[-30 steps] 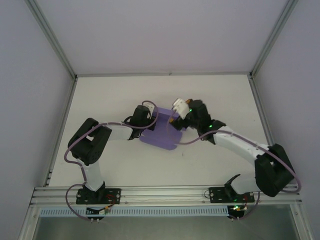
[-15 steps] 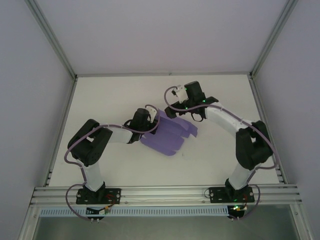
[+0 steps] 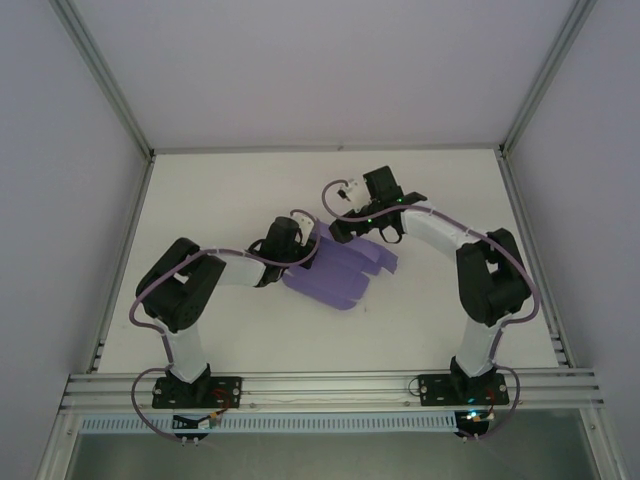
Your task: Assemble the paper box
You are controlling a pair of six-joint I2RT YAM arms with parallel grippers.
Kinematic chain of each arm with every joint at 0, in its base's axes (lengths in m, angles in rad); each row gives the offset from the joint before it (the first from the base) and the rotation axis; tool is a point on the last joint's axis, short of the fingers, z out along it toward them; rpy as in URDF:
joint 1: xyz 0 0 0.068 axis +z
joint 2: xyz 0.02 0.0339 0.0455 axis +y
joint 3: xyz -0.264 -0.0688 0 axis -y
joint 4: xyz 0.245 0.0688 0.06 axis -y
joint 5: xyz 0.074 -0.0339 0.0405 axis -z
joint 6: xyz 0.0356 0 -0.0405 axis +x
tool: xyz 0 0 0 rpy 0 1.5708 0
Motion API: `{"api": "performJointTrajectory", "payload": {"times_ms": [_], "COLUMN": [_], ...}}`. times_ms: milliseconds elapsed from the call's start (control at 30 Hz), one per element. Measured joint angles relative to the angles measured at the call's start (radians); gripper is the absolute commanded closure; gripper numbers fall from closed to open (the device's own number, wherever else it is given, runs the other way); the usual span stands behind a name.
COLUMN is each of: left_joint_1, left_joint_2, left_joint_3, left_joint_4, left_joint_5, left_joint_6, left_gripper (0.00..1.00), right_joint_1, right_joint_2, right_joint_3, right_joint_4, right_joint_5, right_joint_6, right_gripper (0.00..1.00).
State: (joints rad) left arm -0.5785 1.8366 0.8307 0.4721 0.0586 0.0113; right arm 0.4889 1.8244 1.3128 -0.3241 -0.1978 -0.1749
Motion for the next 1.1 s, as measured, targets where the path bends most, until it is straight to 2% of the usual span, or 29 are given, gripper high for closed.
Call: {"api": "performJointTrajectory", "payload": {"times_ms": [333,433,533,700,833,967,1100], "left_joint_1": [0.000,0.000,0.000,-0.004,-0.013,-0.026,-0.021], "left_joint_2": [0.028,0.043,0.059,0.063,0.063,0.048,-0.030], "left_joint_3": [0.036,0.055,0.078,0.098,0.109,0.102,0.088], "left_joint_4": [0.006,0.006,-0.002,-0.032,-0.056,-0.073,-0.145], "left_joint_5": [-0.027,-0.032,-0.049,-0.094,-0.163,-0.225,-0.289], "left_joint_6": [-0.029,-0.029,-0.028,-0.026,-0.060,-0.106,-0.175], "left_gripper": [0.77,0.80,1.00,1.00,1.00,1.00,1.00], "right_joint_1": [0.008,0.009,0.008,0.002,-0.005,-0.013,-0.020], "right_joint_2": [0.014,0.019,0.027,0.039,0.021,-0.089,-0.225], "right_joint_3": [0.002,0.007,0.019,0.035,0.006,-0.113,-0.192], "right_joint_4": [0.027,0.028,0.024,0.033,0.079,0.124,0.105], "right_joint_5": [0.002,0.002,0.003,0.010,0.041,0.137,0.258], "right_joint_6": [-0.029,-0.032,-0.037,-0.036,0.015,0.092,0.157], "right_gripper": [0.10,0.10,0.10,0.08,0.02,0.00,0.00]}}
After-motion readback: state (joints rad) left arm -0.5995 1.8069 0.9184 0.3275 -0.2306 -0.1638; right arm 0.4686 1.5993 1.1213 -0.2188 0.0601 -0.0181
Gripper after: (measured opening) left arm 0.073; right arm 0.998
